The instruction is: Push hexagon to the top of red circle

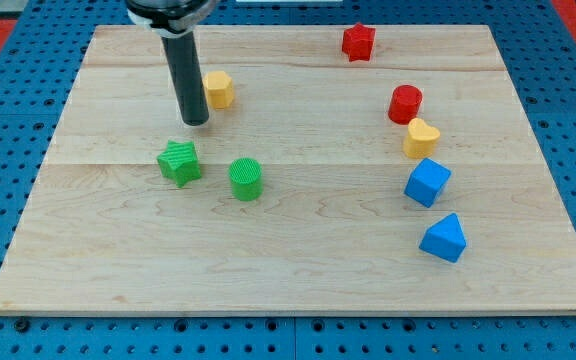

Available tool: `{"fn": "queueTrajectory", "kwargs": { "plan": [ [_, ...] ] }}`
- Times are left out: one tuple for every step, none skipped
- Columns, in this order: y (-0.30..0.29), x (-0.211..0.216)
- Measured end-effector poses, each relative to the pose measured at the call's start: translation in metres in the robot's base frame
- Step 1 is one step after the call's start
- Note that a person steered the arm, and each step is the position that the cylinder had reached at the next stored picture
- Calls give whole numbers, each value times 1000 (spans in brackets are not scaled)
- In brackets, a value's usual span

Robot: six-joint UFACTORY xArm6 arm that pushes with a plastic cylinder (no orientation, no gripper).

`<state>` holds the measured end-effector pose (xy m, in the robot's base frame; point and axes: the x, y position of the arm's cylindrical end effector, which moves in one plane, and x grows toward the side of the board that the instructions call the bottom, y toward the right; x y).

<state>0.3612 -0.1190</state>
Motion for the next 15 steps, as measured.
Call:
{"fn": "queueTrajectory", "kwargs": {
  "plan": [
    [32,-20],
    [16,-33],
    [-37,-36],
    [23,-63],
    [48,-68],
    [47,-91],
    [68,-90],
    [91,-61],
    [73,-54],
    [120,-48],
    [170,-49],
    [138,-58],
    [150,-67],
    [206,-66],
    [237,-66]
  ]
}}
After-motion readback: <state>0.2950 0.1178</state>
